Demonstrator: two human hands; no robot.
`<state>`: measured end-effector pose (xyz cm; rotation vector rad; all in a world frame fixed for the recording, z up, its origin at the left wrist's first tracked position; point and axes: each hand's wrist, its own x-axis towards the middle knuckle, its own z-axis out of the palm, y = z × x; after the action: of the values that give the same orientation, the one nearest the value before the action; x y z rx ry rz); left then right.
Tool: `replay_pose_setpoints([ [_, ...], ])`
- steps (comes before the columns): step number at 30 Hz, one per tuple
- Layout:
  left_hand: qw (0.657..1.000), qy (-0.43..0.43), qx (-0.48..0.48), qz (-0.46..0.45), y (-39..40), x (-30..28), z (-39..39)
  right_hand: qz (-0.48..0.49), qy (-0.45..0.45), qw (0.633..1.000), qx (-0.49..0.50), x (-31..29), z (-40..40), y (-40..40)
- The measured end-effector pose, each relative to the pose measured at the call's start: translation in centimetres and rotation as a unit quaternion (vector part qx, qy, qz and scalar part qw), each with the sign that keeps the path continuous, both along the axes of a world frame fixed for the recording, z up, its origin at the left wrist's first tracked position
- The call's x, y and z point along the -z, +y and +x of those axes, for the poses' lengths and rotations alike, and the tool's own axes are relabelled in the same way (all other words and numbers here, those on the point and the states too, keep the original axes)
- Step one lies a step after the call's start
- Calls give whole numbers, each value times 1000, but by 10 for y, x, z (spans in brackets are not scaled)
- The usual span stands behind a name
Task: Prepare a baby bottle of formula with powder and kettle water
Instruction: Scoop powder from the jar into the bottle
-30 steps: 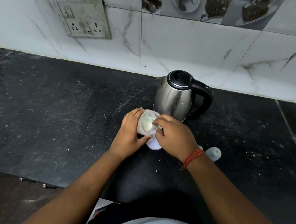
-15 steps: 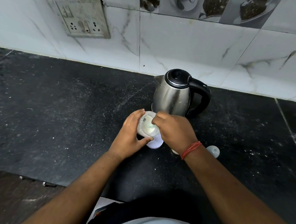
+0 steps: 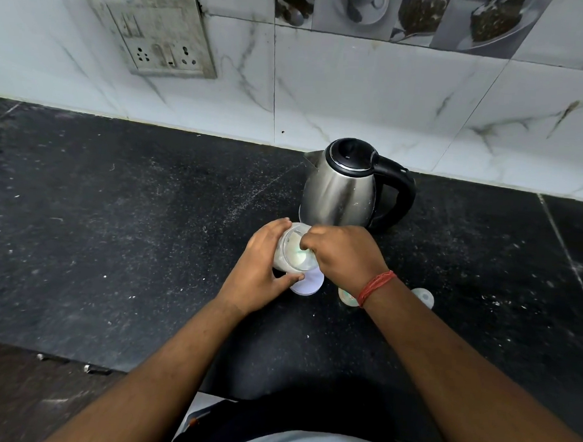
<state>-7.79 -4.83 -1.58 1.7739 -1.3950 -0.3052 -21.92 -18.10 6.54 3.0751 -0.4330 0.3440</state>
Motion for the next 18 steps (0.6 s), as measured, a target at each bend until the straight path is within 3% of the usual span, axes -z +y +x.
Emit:
replay_pose_setpoints([
  [14, 1000, 0, 8, -8, -1, -2, 1, 1, 29, 1000, -1, -5, 3, 1],
  [18, 1000, 3, 9, -11, -1, -2, 0, 57, 25, 998, 15, -4, 3, 0],
])
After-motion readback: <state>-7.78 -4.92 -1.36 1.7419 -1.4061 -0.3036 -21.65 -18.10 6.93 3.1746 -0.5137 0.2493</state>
